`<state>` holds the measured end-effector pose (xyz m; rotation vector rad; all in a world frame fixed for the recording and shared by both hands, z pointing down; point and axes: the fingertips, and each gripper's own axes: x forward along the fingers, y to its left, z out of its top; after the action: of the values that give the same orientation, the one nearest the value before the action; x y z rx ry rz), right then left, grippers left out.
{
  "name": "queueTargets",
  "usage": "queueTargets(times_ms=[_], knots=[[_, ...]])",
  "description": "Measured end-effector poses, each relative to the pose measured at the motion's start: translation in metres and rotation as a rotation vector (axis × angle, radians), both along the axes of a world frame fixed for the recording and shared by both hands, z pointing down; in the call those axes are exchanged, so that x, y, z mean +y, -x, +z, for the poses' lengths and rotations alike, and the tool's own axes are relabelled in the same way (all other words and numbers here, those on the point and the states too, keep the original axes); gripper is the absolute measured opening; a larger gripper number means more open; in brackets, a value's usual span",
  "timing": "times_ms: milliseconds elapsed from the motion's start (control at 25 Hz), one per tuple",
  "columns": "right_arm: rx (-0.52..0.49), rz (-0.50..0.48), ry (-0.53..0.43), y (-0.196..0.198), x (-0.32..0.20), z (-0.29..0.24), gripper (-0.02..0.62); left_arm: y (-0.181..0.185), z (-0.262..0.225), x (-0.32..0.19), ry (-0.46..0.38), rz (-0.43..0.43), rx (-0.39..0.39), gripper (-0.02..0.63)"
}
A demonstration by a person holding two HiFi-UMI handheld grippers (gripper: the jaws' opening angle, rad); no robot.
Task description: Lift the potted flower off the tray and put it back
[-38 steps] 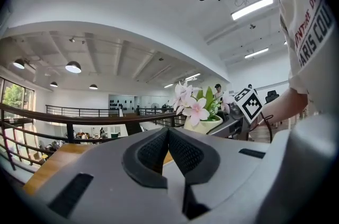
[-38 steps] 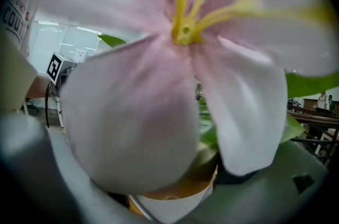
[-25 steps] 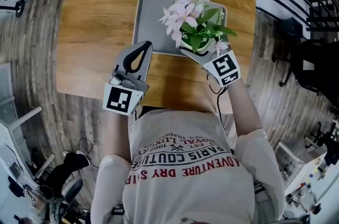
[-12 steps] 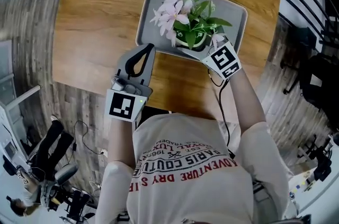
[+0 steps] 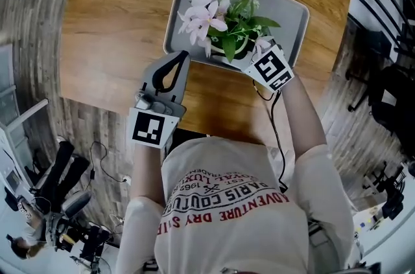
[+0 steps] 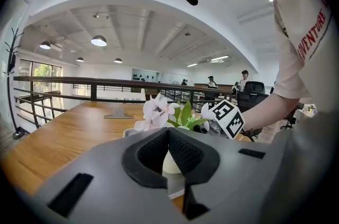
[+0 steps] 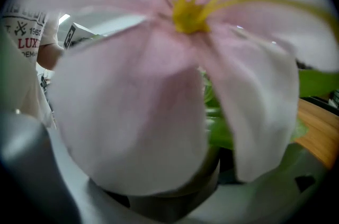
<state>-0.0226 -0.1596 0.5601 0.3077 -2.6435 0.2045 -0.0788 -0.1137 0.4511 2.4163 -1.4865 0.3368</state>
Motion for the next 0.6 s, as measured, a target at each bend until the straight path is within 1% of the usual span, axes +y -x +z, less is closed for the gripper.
queueTargets(times_ms=[200,400,480,600], knots=[[0.022,0.050,-0.002,-0.005,-0.002,-0.001,0.514,-0.002,-0.004,0.000,-0.003,0.020,0.005,0.014],[0.025,0.150,-0.040,-0.019,-0.006,-0.015,0.515,-0.003,-0.013,0.000,-0.024,0.053,0.006,0.014],[0.016,0.205,-0.054,-0.030,-0.007,-0.030,0.514,-0.006,-0.023,0.001,-0.044,0.074,0.008,0.014],[0.013,0.334,-0.087,-0.054,-0.014,-0.055,0.514,-0.012,-0.042,0.002,-0.087,0.113,0.015,0.014]])
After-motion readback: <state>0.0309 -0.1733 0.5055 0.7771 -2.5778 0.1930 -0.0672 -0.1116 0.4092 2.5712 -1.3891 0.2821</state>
